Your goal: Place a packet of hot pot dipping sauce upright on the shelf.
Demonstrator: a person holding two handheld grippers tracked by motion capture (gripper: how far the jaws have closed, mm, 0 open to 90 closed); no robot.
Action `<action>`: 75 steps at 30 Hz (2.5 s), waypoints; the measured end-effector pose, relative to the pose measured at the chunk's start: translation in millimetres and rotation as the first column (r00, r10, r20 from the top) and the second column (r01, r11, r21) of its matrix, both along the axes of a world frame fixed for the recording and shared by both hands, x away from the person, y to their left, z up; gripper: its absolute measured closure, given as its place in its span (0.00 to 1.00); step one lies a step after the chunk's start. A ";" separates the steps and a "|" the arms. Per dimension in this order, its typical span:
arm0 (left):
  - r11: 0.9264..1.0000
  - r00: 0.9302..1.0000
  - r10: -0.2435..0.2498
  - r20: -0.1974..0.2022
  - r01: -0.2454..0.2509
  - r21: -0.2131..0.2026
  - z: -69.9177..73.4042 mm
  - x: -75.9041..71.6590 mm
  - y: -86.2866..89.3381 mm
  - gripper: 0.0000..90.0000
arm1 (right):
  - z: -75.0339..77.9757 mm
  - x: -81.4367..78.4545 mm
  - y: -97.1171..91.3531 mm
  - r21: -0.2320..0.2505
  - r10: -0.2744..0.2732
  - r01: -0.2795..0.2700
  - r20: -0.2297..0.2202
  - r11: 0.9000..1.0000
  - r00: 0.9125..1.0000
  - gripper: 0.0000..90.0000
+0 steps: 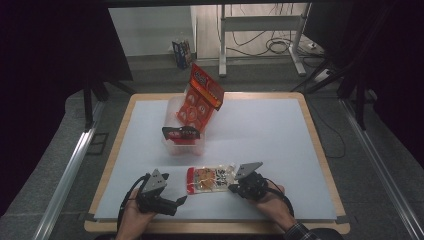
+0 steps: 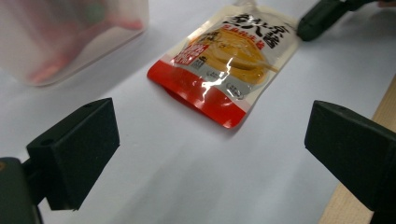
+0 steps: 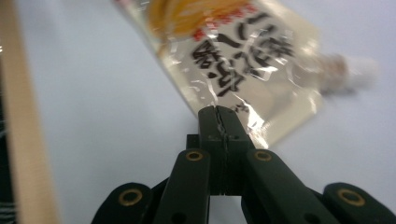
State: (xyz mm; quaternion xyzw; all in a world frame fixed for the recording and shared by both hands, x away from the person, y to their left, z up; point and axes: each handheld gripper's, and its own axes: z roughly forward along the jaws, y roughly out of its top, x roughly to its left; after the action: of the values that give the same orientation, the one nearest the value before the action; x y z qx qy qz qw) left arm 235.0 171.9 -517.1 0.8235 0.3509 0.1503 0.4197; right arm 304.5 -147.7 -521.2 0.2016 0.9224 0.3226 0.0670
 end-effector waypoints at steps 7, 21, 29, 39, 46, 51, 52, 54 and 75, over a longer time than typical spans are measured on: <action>0.999 0.999 -0.024 -0.025 0.023 -0.027 0.6 3.4 -1.8 0.04 | 0.7 19.1 -11.3 -0.006 -0.101 0.101 0.032 0.995 0.994 0.99; 0.993 0.996 -0.087 -0.023 0.085 -0.078 3.2 28.3 -7.7 0.80 | 7.5 14.8 -14.2 0.012 -0.098 0.097 0.023 0.995 0.995 0.49; 0.990 0.993 -0.120 -0.019 0.118 -0.071 -3.8 46.5 -20.1 1.00 | 12.3 18.2 -22.5 0.075 -0.101 0.099 0.027 0.992 0.995 0.21; 0.984 0.984 -0.172 -0.037 0.173 0.041 -20.1 56.0 -44.5 1.00 | 10.7 21.7 -27.4 0.117 -0.119 0.114 0.042 0.987 0.992 0.05; 0.986 0.985 -0.156 -0.068 0.159 0.041 -24.1 56.6 -40.8 1.00 | 10.6 21.7 -28.6 0.137 -0.126 0.121 0.029 0.983 0.992 0.00; 0.987 0.986 -0.147 -0.076 0.151 0.052 -25.7 55.6 -38.1 1.00 | 10.7 20.8 -29.0 0.137 -0.127 0.121 0.032 0.983 0.991 0.00; 0.987 0.987 -0.143 -0.074 0.147 0.056 -26.2 54.9 -38.2 1.00 | 10.7 20.8 -29.0 0.138 -0.127 0.122 0.029 0.983 0.992 0.00; 0.987 0.987 -0.141 -0.073 0.146 0.066 -26.5 54.0 -38.5 1.00 | 10.8 20.6 -28.7 0.139 -0.128 0.123 0.023 0.983 0.992 0.00; 0.989 0.986 -0.129 -0.108 0.135 0.053 -27.0 53.7 -31.5 1.00 | 0.1 22.2 10.5 0.148 -0.028 0.045 -0.113 0.988 0.993 0.04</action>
State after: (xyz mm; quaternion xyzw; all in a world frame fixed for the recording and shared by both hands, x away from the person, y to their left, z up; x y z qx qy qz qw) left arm 288.7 140.4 -544.1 0.8639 0.3123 0.0893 0.3850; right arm 326.7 -137.3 -521.1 0.2407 0.8940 0.3780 0.0063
